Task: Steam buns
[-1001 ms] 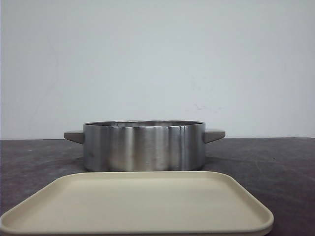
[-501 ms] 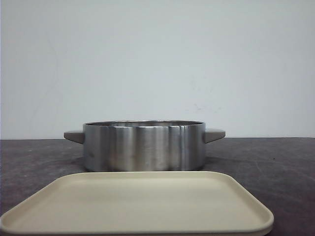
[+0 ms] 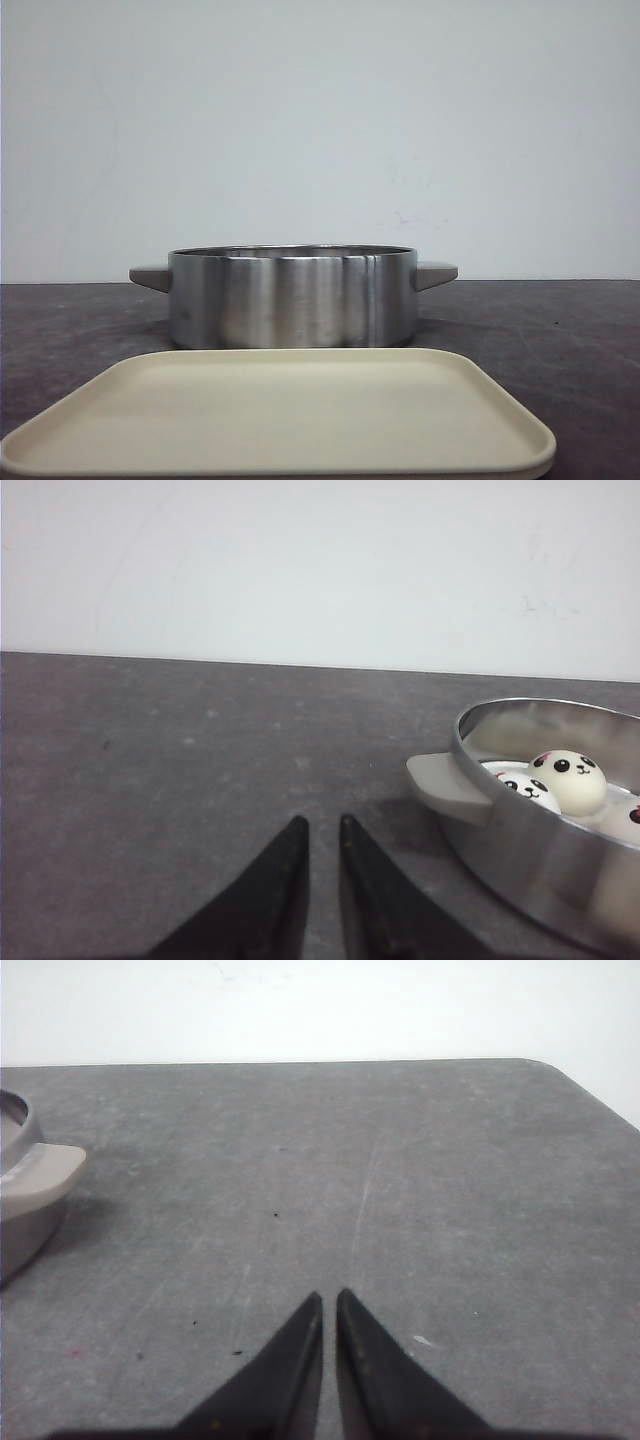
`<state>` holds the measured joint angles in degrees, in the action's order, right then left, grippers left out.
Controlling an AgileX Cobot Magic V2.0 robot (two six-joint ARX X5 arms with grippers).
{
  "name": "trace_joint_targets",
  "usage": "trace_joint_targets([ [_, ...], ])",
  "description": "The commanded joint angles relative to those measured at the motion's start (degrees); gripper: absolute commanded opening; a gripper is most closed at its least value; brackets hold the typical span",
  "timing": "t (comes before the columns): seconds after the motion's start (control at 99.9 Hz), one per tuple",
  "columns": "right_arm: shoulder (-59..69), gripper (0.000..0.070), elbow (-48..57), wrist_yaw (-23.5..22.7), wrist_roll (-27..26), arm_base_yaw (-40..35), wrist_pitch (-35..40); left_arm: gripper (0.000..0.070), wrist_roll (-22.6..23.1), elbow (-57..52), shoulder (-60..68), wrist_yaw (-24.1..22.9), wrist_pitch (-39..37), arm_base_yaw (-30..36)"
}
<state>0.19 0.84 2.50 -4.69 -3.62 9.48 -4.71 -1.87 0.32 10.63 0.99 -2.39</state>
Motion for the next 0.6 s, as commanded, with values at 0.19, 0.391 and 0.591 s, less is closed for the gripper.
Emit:
trace_joint_targets([
  [0.19,0.0,0.0016,-0.1,-0.1,0.4,0.0,-0.5,0.0011,1.6,1.1,-0.2,-0.5,2.3,-0.3],
  [0.391,0.0,0.0016,-0.1,-0.1,0.4,0.1,-0.4,0.0012,3.9,1.1,-0.1,-1.5,9.6,-0.4],
  [0.591,0.0,0.0016,-0.1,-0.1,0.4,0.0,-0.4,0.0015,5.6,1.1,-0.1,-2.0,9.3,-0.5],
])
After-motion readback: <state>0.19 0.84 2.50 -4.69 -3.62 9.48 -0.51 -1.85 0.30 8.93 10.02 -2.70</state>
